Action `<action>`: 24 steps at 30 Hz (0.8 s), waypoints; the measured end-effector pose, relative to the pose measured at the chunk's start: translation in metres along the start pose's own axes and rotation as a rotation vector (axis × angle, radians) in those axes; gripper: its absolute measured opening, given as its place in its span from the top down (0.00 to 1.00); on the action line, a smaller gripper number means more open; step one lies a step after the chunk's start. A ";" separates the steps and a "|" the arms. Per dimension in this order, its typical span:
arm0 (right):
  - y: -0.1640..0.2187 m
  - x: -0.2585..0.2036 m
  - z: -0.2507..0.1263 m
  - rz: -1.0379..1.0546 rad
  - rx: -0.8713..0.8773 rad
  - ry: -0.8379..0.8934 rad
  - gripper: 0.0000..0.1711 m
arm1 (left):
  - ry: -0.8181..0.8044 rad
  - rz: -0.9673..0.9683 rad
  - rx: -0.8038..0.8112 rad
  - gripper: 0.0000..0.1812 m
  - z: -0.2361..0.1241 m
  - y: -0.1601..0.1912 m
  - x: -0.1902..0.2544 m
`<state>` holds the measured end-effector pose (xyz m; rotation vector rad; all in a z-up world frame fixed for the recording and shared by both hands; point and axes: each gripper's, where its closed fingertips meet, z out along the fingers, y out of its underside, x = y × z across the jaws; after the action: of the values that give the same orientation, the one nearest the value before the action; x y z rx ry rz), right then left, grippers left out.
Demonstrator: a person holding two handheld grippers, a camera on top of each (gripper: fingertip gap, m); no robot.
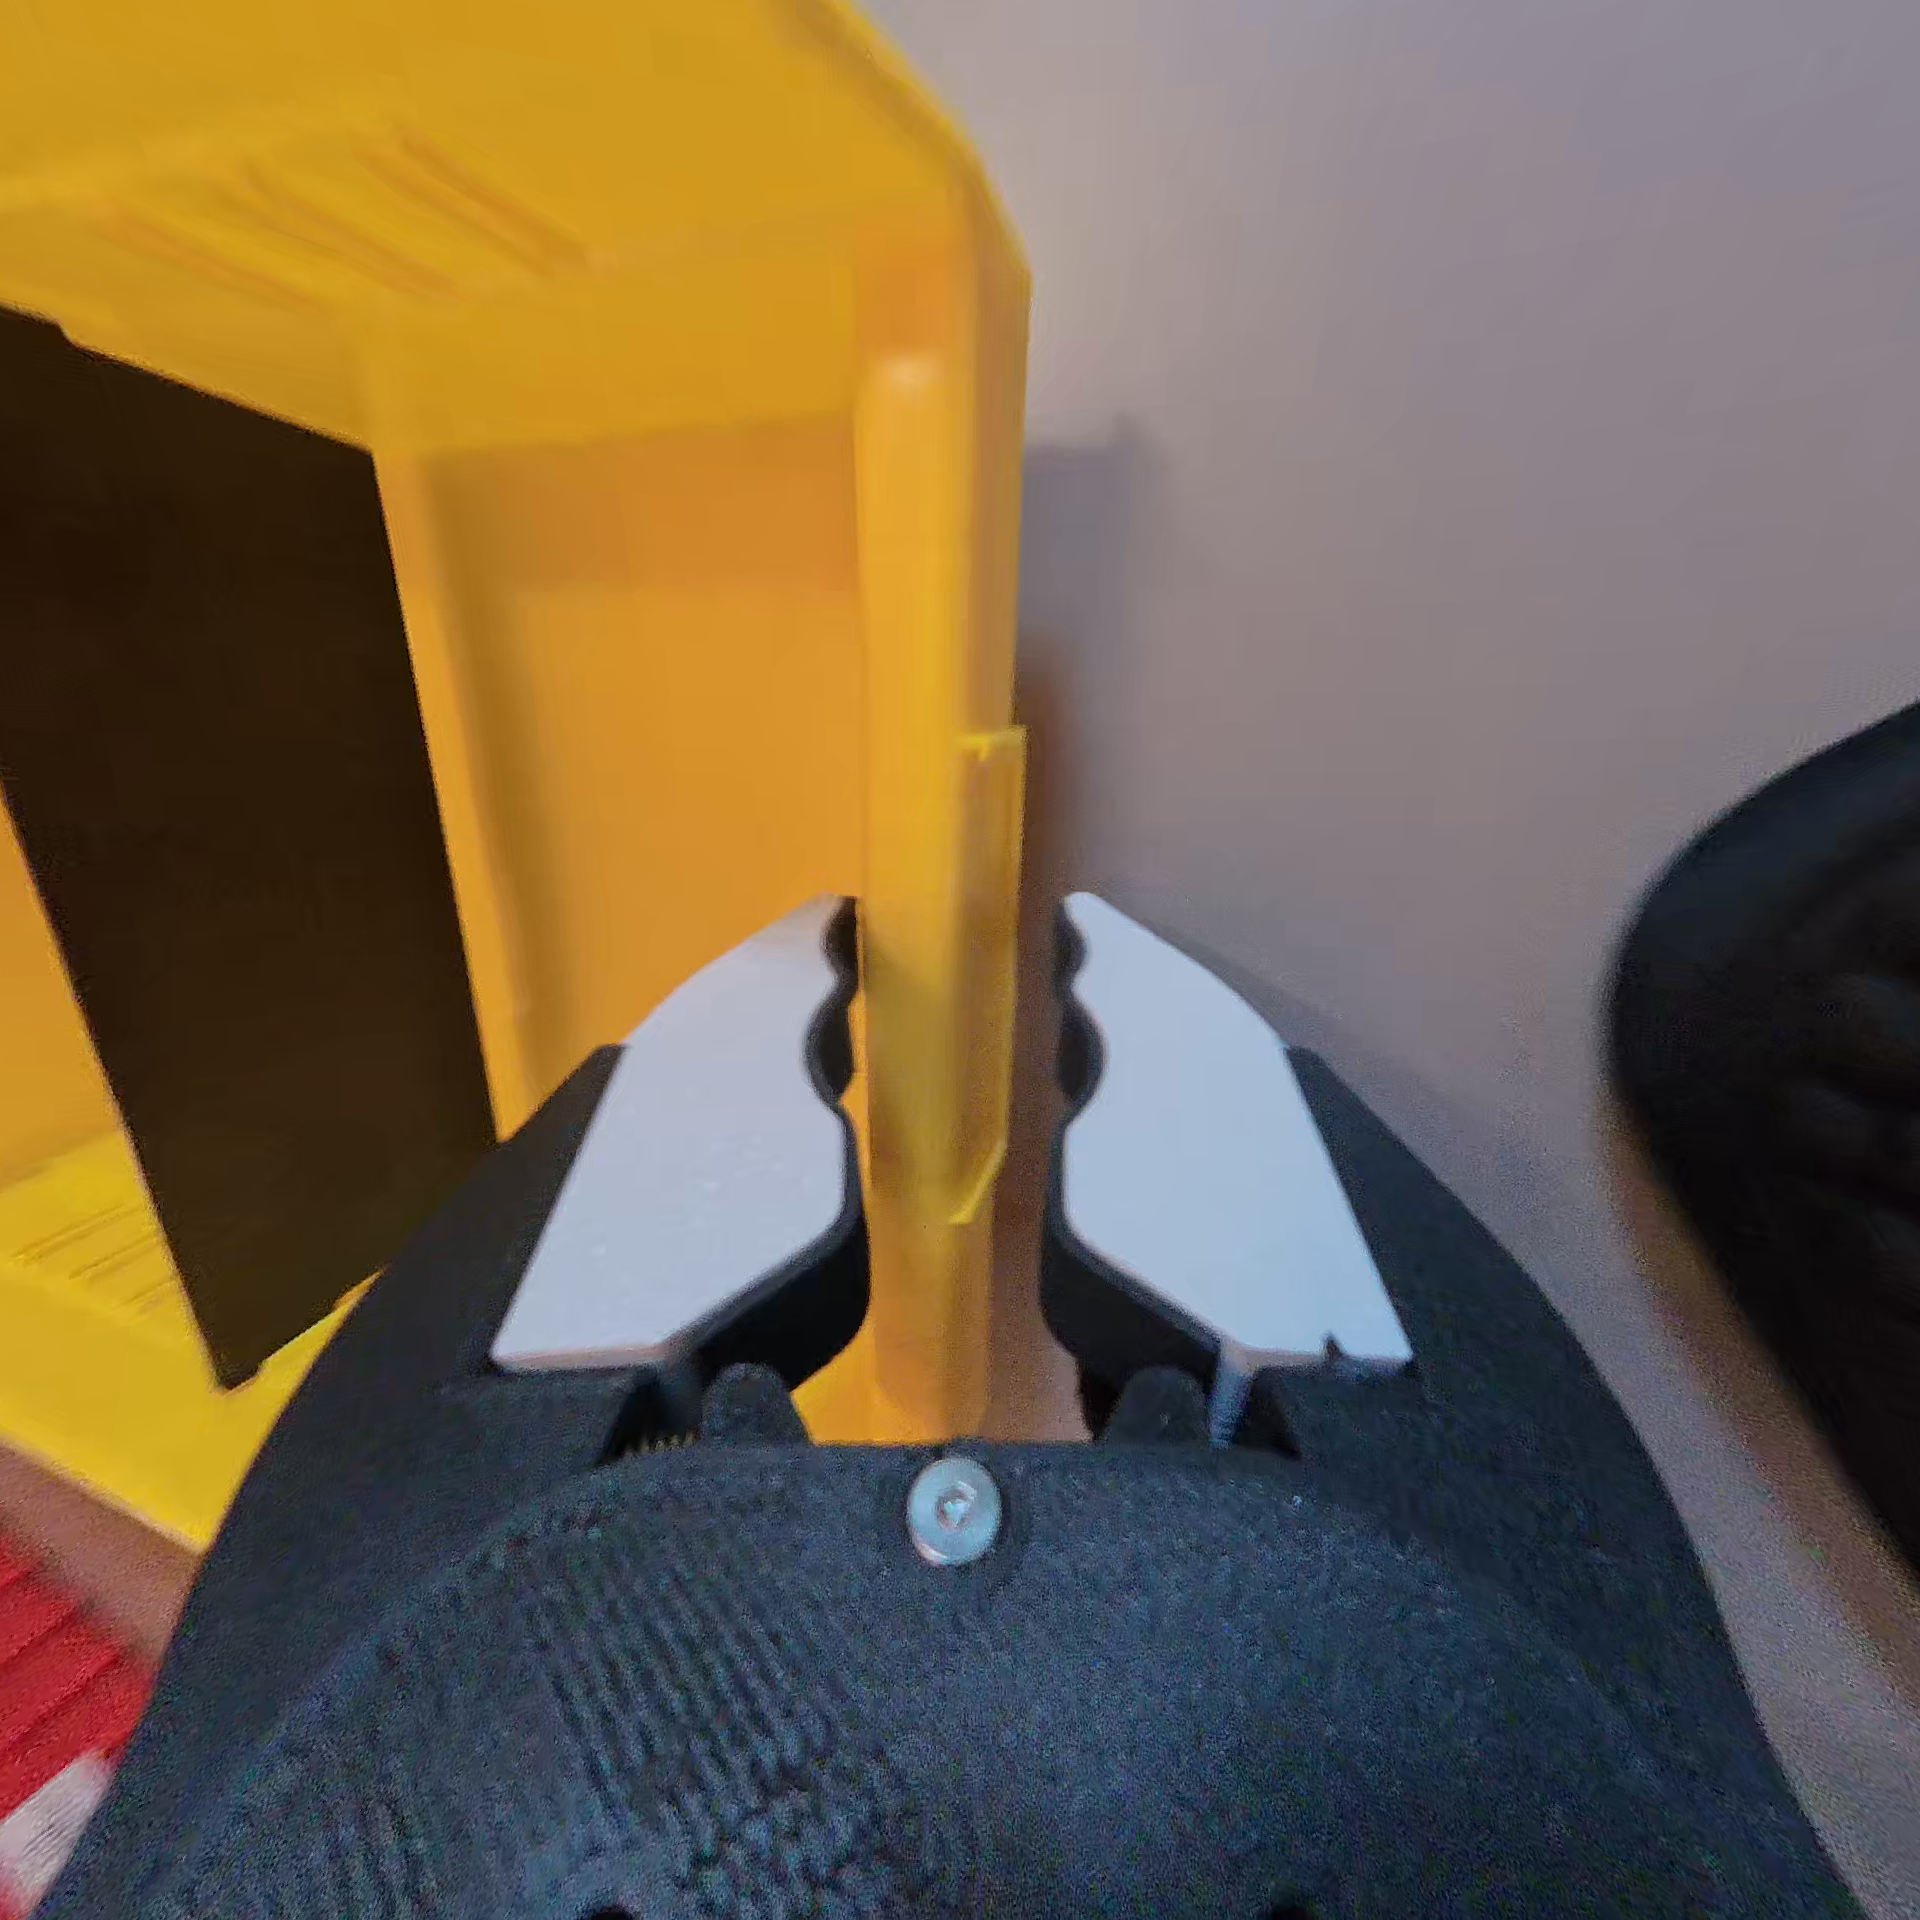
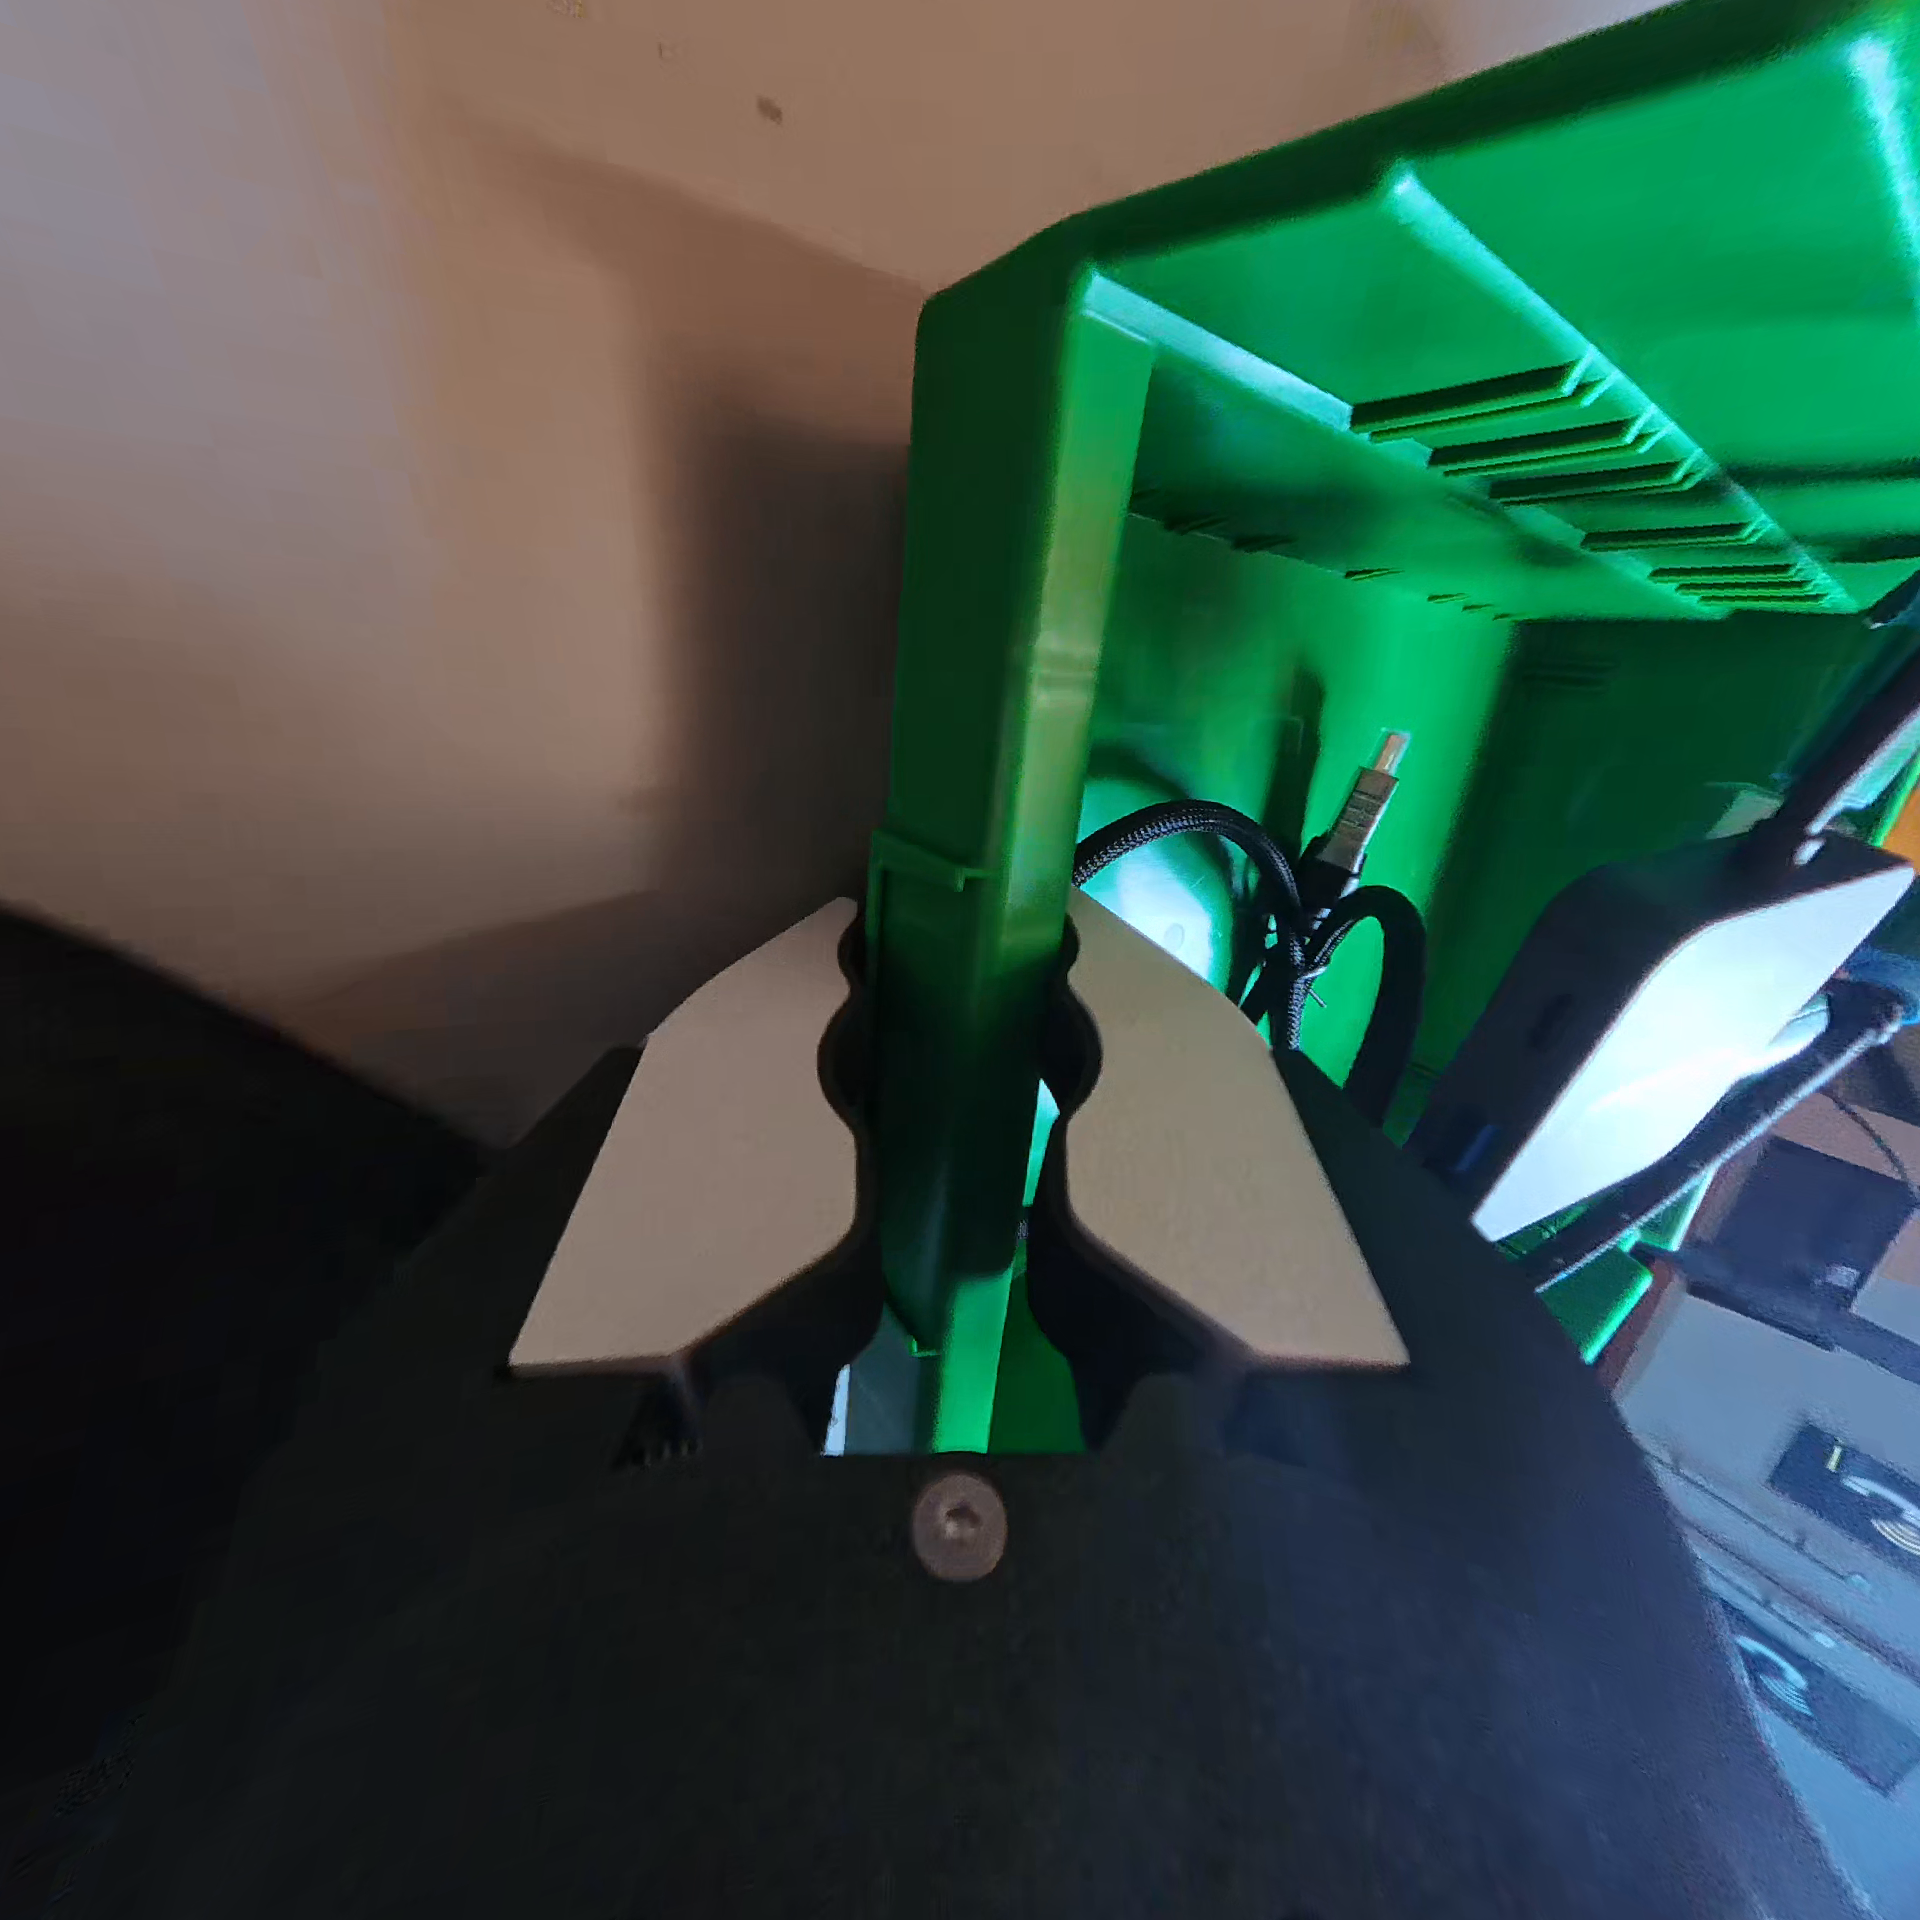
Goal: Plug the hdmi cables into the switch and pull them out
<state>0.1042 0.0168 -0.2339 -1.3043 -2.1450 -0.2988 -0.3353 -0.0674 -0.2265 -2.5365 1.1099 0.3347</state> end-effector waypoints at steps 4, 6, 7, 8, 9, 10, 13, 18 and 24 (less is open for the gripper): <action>-0.038 -0.029 -0.050 0.209 0.248 -0.081 0.82 | -0.091 0.078 -0.029 0.84 0.011 0.000 -0.001; -0.056 -0.026 -0.092 0.425 0.481 -0.140 0.82 | -0.052 0.082 0.038 0.84 0.011 -0.019 0.014; -0.053 -0.018 -0.110 0.529 0.561 -0.122 0.82 | -0.068 0.112 0.038 0.84 0.011 -0.026 0.017; -0.042 -0.008 -0.123 0.619 0.611 -0.085 0.82 | -0.080 0.150 0.044 0.84 0.011 -0.034 0.021; -0.024 0.000 -0.131 0.701 0.619 -0.034 0.82 | -0.068 0.173 0.061 0.84 0.011 -0.044 0.028; -0.003 0.006 -0.136 0.778 0.601 0.028 0.82 | -0.057 0.199 0.081 0.84 0.011 -0.056 0.035; 0.045 0.011 -0.146 0.982 0.589 0.120 0.82 | -0.043 0.311 0.138 0.84 0.014 -0.094 0.050; 0.088 -0.001 -0.127 1.118 0.474 0.182 0.74 | -0.157 0.442 0.321 0.79 0.000 -0.161 0.049; 0.085 -0.009 -0.092 1.255 0.505 0.085 0.68 | 0.170 -0.099 0.894 0.80 -0.087 -0.236 0.118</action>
<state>0.2151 0.0078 -0.1764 -1.9254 -0.8888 0.6366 -0.0750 -0.0319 -0.1364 -1.8142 0.8983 -0.3479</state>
